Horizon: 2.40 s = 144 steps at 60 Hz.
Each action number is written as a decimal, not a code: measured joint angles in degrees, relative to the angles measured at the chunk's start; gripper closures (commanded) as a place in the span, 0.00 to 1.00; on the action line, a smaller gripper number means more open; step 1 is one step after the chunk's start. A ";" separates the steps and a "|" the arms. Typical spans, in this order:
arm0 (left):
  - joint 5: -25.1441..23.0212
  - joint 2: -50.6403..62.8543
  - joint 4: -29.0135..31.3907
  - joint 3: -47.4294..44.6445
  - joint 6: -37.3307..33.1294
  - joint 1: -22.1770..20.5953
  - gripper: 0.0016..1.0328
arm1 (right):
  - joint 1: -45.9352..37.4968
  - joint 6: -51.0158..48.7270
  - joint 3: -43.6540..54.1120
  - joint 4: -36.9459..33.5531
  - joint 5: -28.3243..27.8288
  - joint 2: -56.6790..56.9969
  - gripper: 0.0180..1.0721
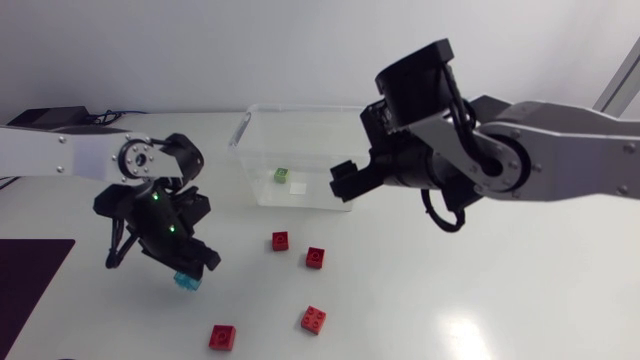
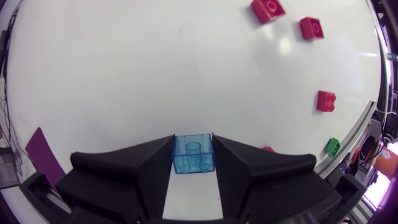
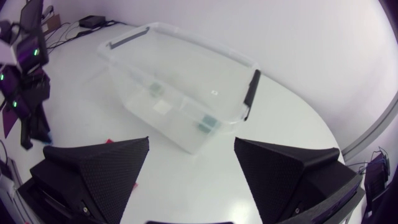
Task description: Place the duplo bricks in the container
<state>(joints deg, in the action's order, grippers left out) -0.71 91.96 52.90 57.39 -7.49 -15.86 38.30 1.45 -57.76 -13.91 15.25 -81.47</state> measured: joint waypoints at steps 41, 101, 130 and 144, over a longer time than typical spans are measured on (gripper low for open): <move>-2.08 -6.36 -11.98 24.06 0.44 -2.40 0.81 | 3.39 -7.10 8.11 -0.31 -17.84 -4.11 0.06; -2.43 20.11 -24.13 43.25 1.55 -3.91 0.80 | 1.31 -19.39 -11.61 -13.33 -24.26 -28.20 0.06; -2.43 24.35 -24.55 46.93 1.73 -3.26 0.07 | 1.27 -22.64 -14.16 -16.94 -24.44 -31.23 0.21; -2.40 18.56 -24.55 42.27 1.68 -2.29 0.06 | 1.33 -24.26 -16.37 -18.08 -25.14 -32.57 0.47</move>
<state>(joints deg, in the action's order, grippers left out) -3.11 110.52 28.36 99.66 -5.80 -18.15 39.64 -22.81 -74.13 -31.99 -9.89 -114.04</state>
